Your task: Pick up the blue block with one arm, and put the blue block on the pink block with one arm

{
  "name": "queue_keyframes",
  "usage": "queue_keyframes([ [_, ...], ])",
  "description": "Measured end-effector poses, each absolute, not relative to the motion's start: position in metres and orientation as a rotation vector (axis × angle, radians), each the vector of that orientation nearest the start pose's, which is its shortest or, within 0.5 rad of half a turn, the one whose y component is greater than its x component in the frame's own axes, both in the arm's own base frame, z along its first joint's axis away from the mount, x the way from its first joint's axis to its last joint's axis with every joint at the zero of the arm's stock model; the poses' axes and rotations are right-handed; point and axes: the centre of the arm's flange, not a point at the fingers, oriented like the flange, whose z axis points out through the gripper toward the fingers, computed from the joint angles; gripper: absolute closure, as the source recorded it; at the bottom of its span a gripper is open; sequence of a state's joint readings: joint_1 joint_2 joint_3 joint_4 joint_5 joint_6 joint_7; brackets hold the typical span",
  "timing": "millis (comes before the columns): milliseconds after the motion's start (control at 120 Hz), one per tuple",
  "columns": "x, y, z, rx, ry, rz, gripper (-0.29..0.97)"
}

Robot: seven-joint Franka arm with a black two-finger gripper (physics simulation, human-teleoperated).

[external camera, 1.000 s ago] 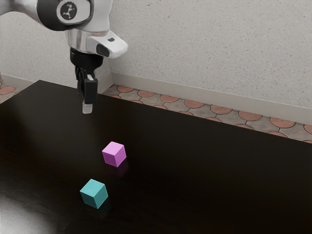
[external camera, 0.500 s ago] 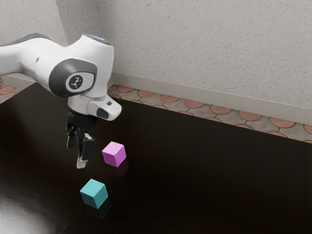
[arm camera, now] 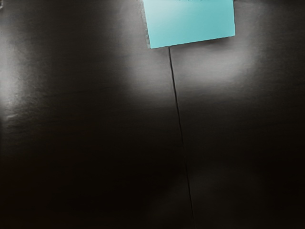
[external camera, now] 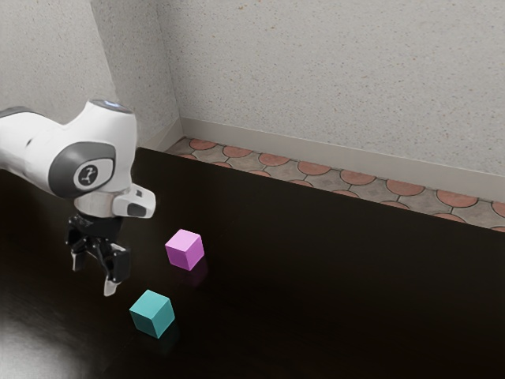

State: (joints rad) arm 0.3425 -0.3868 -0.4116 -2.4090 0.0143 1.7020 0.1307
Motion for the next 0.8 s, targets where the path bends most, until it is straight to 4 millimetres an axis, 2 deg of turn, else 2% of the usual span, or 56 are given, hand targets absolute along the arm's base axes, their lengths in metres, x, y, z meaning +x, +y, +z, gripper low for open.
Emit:
queue_keyframes([
  [67, 0.393, -0.018, 0.413, -2.95, 0.152, 0.512, 0.0],
  [167, 0.402, -0.011, 0.401, -2.964, 0.095, 0.486, 0.0],
  [367, 0.409, 0.001, 0.358, -2.988, 0.002, 0.512, 0.0],
  [558, 0.43, -0.011, 0.346, -3.013, 0.004, 0.443, 0.0],
  [683, 0.444, -0.014, 0.322, -3.039, -0.004, 0.471, 0.0],
  [800, 0.465, -0.013, 0.305, -3.07, -0.017, 0.482, 0.0],
])
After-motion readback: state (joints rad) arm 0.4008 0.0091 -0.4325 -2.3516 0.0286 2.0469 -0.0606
